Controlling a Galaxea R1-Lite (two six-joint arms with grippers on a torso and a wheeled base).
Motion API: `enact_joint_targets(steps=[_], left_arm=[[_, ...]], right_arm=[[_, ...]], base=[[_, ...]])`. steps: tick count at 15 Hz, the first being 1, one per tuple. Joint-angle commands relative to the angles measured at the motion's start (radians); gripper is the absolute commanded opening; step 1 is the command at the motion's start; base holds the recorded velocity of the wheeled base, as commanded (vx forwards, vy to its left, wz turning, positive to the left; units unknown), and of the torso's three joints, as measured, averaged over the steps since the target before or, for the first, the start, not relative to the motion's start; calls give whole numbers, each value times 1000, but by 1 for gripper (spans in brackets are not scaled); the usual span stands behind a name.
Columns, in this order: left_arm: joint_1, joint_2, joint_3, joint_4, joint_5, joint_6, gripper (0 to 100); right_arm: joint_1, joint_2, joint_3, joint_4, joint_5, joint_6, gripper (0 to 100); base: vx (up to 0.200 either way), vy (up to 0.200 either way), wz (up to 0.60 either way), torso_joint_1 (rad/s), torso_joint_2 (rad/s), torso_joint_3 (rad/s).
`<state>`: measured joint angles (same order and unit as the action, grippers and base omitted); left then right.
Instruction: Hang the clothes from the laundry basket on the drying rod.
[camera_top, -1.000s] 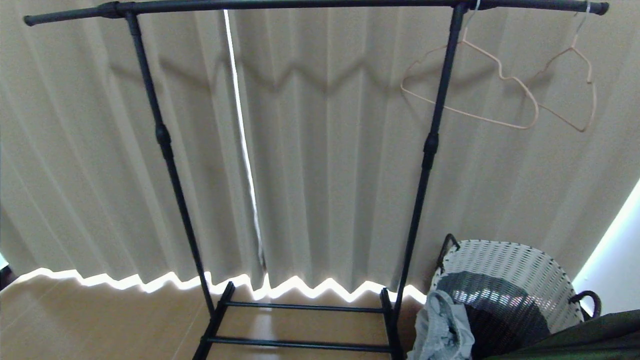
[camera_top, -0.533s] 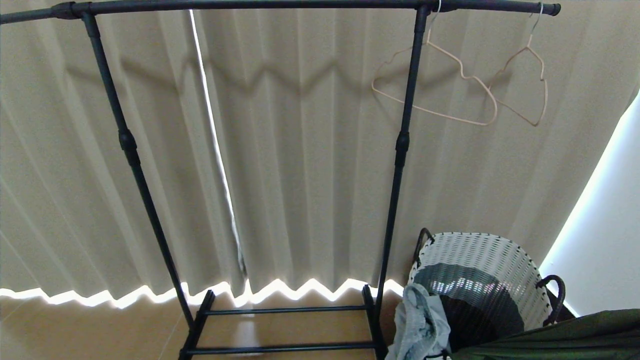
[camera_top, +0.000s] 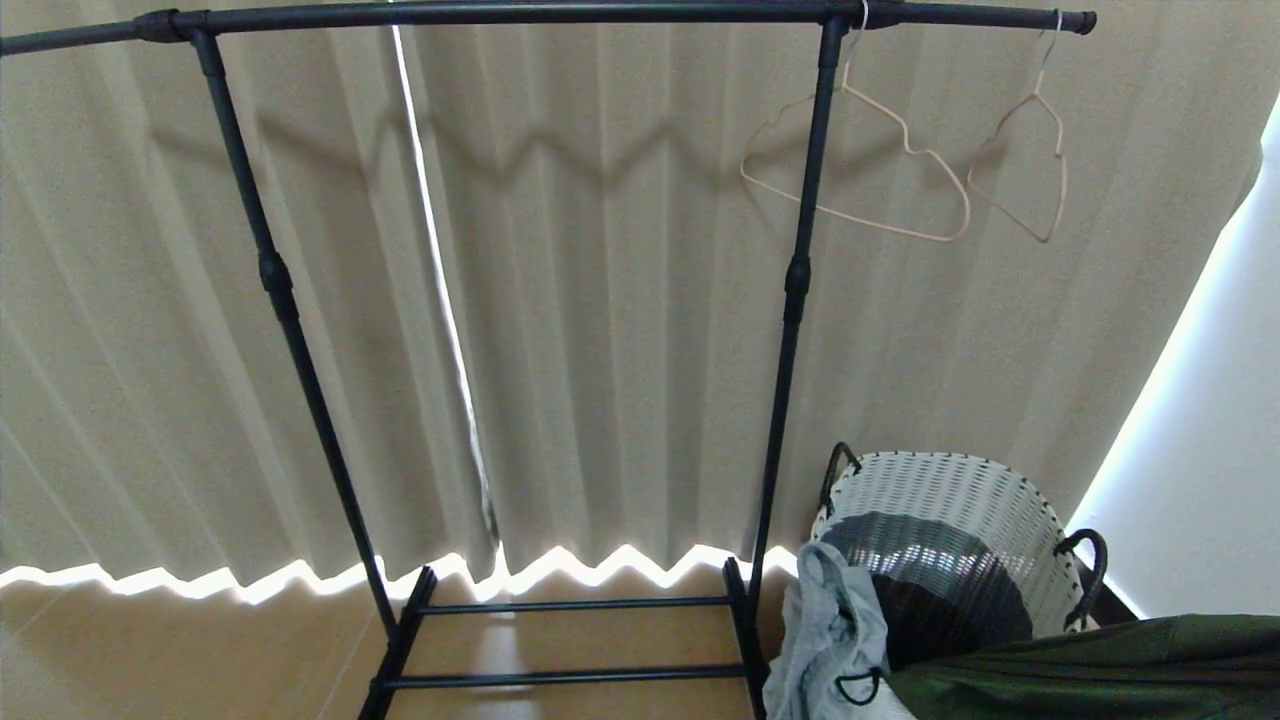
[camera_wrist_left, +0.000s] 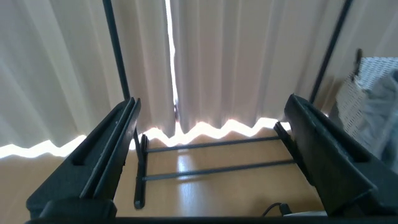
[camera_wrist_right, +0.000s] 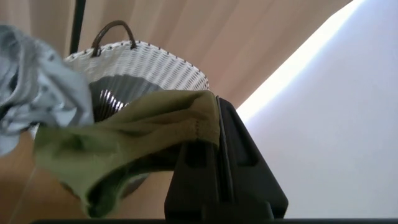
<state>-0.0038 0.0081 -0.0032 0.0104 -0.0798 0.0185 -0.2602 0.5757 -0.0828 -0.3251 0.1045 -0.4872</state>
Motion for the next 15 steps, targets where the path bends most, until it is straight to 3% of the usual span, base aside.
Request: enact_joint_targets(steps=[1, 2, 13, 15], left_arm=[[-1, 0, 0, 0, 0, 0, 100], [-1, 0, 0, 0, -2, 0, 100], [-1, 1, 0, 0, 2, 0, 100], [-1, 1, 0, 0, 3, -2, 100]], right_arm=[[-1, 4, 1, -2, 0, -1, 0], [-1, 4, 1, 0, 0, -1, 0], [-1, -7, 14, -3, 0, -1, 0], [-1, -7, 11, -3, 1, -1, 0]], base=[[-200, 0, 0, 2, 2, -2], [-200, 0, 0, 2, 2, 7], [0, 0, 0, 0, 0, 0], [0, 200, 0, 0, 0, 2]])
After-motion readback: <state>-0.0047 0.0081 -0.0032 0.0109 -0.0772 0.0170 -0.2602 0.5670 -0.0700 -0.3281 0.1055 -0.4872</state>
